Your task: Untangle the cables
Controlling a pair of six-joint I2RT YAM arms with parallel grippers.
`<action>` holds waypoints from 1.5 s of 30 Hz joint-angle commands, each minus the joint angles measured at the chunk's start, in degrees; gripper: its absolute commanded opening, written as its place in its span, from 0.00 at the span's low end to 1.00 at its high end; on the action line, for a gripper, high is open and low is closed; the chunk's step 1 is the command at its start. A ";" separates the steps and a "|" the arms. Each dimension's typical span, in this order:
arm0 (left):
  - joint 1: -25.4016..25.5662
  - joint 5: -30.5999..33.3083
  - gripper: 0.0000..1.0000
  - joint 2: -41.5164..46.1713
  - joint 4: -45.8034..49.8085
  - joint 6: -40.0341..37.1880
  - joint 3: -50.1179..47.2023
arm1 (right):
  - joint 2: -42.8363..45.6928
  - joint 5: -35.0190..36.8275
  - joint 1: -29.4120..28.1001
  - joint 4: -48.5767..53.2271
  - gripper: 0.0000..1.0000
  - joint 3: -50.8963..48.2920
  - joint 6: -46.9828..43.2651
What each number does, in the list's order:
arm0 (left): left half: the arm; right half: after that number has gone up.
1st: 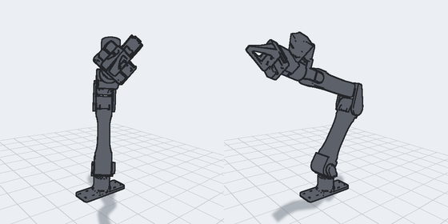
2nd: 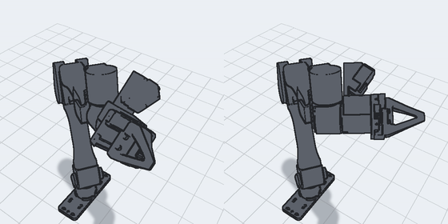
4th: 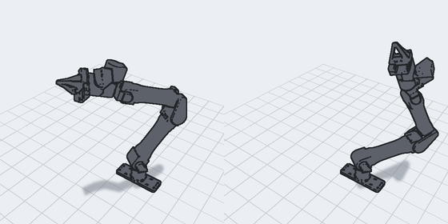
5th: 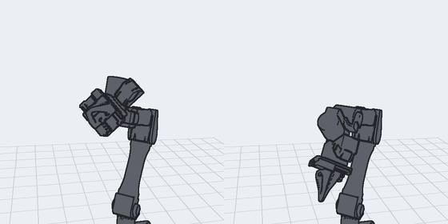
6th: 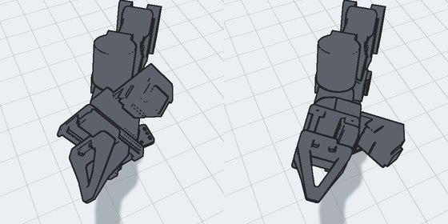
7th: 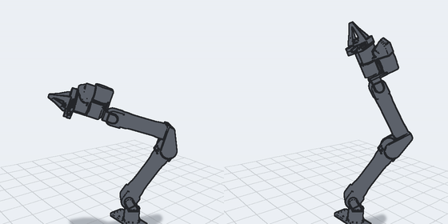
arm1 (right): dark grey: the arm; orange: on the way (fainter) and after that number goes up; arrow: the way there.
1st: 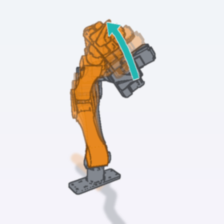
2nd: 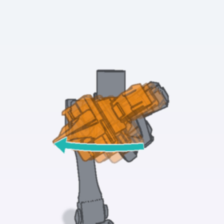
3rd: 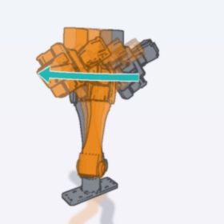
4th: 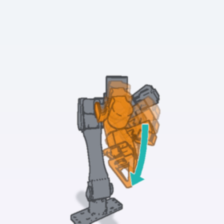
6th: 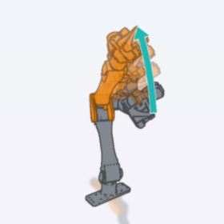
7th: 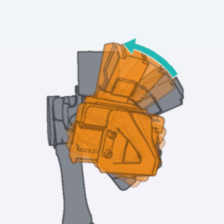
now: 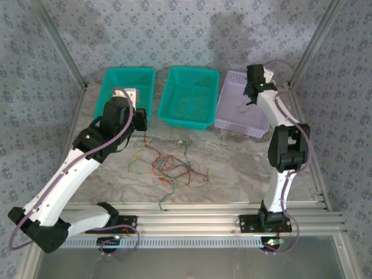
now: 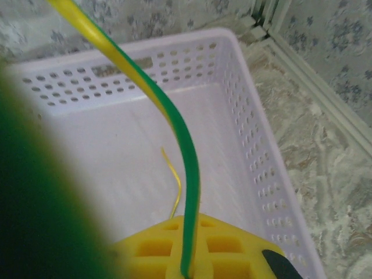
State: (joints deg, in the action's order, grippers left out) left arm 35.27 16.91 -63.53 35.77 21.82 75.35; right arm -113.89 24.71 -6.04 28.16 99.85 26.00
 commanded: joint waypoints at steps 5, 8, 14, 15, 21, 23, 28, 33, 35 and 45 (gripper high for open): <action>1.11 0.40 0.00 1.25 -2.47 -1.77 -0.16 | -8.87 -4.10 -0.11 7.49 0.00 5.69 -0.40; 1.43 0.51 0.00 1.54 -2.63 -1.96 -0.47 | -10.83 -6.21 0.07 10.06 0.00 7.72 0.95; 2.13 0.42 0.00 2.33 -3.40 -2.61 -1.33 | -8.11 -9.41 0.07 11.49 0.10 8.96 1.67; 2.21 0.47 0.00 2.44 -3.64 -2.75 -1.49 | -7.05 -9.89 0.07 11.29 0.15 8.85 1.60; 2.46 -0.23 0.00 2.66 -4.22 -2.84 -1.61 | 0.59 -10.83 0.00 9.38 0.41 5.90 1.42; 2.53 -0.64 0.00 2.84 -4.55 -2.84 -1.70 | 2.49 -10.63 -0.01 9.02 0.47 4.77 1.42; 2.61 -1.50 0.00 2.97 -4.78 -2.82 -1.70 | 5.64 -9.94 0.04 7.39 0.62 1.26 1.20; 2.60 -2.41 0.00 2.98 -4.74 -2.49 -1.36 | 6.78 -10.36 0.51 7.30 0.71 -0.22 0.95; 2.57 -2.67 0.00 2.97 -4.83 -2.38 -1.19 | 8.42 -10.73 0.52 6.66 0.72 -1.44 1.57; 2.65 -3.31 0.00 4.97 -8.41 -1.18 -1.53 | 23.44 -31.54 -9.03 -9.49 0.74 -19.18 -0.73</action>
State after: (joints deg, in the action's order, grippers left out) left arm 37.52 14.13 -61.36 31.70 20.03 73.65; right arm -94.74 4.05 -11.49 25.54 84.16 27.11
